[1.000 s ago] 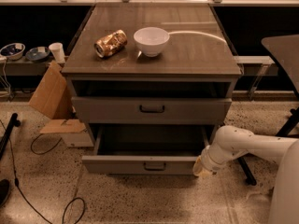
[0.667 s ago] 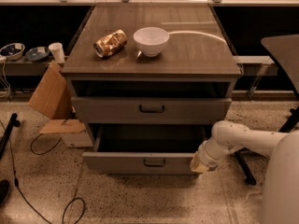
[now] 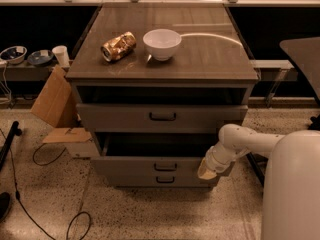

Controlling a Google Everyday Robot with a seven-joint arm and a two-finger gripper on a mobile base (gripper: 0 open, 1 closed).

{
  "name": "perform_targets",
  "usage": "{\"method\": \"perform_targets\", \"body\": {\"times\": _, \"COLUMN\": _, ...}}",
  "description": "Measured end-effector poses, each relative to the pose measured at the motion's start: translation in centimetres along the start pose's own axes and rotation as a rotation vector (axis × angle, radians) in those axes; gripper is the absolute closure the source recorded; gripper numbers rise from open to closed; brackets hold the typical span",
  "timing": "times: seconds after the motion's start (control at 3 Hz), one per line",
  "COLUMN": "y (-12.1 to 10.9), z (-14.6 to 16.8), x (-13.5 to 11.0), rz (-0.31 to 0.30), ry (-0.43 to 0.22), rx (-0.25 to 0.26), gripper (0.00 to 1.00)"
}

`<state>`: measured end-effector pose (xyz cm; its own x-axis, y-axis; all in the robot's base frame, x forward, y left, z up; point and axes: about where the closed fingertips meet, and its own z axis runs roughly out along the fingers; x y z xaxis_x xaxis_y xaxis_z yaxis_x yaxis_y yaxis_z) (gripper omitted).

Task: Close middle drawer

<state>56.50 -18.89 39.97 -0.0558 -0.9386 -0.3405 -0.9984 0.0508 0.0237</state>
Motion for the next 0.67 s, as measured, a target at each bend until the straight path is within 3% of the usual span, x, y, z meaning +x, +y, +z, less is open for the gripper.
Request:
{"method": "perform_targets", "body": {"times": 0.33, "y": -0.73, "z": -0.15, "x": -0.05, "rz": 0.074, "ry": -0.034, "rx": 0.045, "gripper": 1.0}}
{"method": "perform_targets", "body": {"times": 0.67, "y": -1.0, "z": -0.76, "x": -0.05, "rz": 0.121, "ry": -0.071, "rx": 0.122, "gripper": 1.0}}
